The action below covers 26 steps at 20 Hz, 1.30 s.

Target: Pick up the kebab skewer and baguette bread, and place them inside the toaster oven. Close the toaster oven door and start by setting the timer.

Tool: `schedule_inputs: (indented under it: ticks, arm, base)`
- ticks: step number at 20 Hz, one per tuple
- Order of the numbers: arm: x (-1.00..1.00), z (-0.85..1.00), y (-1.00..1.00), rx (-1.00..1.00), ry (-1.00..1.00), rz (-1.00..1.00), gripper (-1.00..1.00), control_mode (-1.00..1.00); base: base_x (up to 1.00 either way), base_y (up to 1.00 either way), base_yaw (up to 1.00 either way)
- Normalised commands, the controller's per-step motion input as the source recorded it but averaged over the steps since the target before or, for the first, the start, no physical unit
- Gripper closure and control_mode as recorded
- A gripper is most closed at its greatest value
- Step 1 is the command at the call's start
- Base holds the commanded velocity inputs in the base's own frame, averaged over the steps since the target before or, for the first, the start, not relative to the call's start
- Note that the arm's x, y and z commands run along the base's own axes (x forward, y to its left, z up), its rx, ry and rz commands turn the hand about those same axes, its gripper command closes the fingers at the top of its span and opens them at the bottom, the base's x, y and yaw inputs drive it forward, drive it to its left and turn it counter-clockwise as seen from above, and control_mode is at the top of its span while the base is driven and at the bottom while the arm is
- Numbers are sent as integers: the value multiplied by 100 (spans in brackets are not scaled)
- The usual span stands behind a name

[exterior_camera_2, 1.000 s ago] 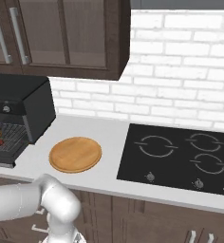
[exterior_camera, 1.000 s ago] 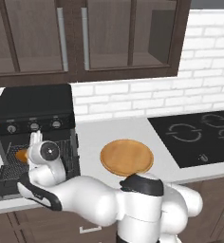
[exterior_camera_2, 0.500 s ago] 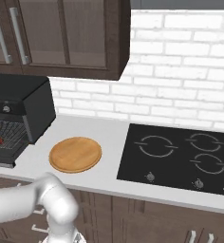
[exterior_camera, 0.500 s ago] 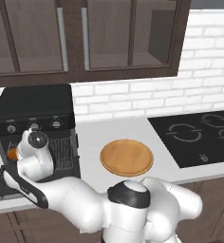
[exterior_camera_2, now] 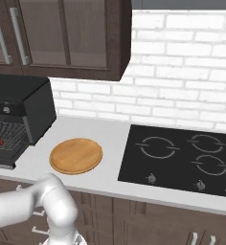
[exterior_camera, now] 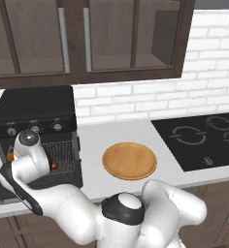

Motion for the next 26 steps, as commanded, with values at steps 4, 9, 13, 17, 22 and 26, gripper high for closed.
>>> schedule_inputs:
  ticks: [4, 9, 13, 17, 22, 26]
  arm:
    - [0, -3, 0, 0, 0, -3, -100, -100]
    - [0, 20, 0, 0, -8, 0, -100, -100]
    - [-12, 41, 0, 0, -22, 0, -100, -100]
    - [-24, 42, 0, 0, -23, 0, -100, -100]
    - [-22, 44, 0, 0, -21, 0, -100, -100]
    - [-27, 50, 0, 0, -20, 0, -100, -100]
  base:
    - [0, 0, 0]
    - [0, 0, 0]
    - [0, 0, 0]
    - [0, 0, 0]
    - [0, 0, 0]
    - [0, 0, 0]
